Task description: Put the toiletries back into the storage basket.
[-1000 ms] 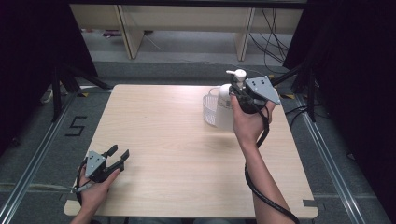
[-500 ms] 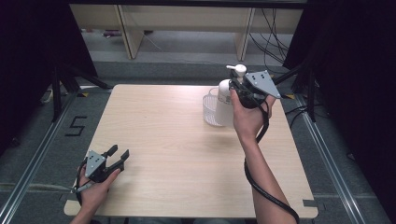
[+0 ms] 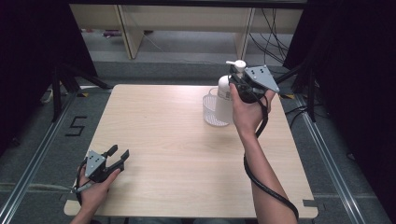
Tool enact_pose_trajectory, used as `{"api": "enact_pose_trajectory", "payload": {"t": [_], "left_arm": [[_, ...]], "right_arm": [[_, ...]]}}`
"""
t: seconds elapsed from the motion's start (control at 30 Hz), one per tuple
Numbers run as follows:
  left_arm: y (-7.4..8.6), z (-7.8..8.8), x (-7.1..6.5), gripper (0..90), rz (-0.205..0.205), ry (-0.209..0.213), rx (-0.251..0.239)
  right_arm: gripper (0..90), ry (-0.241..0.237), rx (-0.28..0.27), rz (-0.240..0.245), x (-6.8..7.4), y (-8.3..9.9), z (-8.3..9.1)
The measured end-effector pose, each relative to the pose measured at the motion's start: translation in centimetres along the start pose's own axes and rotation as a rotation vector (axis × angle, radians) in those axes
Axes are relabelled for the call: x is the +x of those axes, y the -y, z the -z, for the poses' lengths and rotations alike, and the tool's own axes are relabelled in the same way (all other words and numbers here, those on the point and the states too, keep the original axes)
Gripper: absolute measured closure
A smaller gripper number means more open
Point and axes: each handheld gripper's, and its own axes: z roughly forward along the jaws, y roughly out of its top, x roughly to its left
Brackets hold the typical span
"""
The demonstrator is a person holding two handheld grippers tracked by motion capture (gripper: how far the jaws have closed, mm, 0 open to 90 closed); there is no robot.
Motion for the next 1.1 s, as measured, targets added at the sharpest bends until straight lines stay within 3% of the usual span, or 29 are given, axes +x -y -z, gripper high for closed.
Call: {"api": "enact_pose_trajectory", "payload": {"t": [0.4,0.57,0.67,0.77,1.07,1.1], "left_arm": [[0.0,0.0,0.0,45.8,0.001,0.001,0.000],[0.0,0.0,0.0,45.9,-0.001,0.002,0.000],[0.0,0.0,0.0,45.9,0.001,0.002,0.000],[0.0,0.0,0.0,45.8,0.001,0.002,0.001],[0.0,0.0,0.0,45.9,0.002,0.002,0.001],[0.0,0.0,0.0,45.9,0.002,0.002,0.001]], "right_arm": [[60.0,0.005,-0.007,0.013,-0.1,-0.3,-1.0],[60.0,0.000,-0.003,-0.003,0.1,-0.5,-1.5],[60.0,0.005,-0.008,0.018,0.0,-0.7,-1.8],[60.0,-0.002,-0.003,0.002,0.1,-0.9,-2.0],[60.0,0.003,-0.005,0.027,-0.1,-1.2,-2.9],[60.0,0.003,0.000,0.009,0.1,-1.2,-2.9]]}}
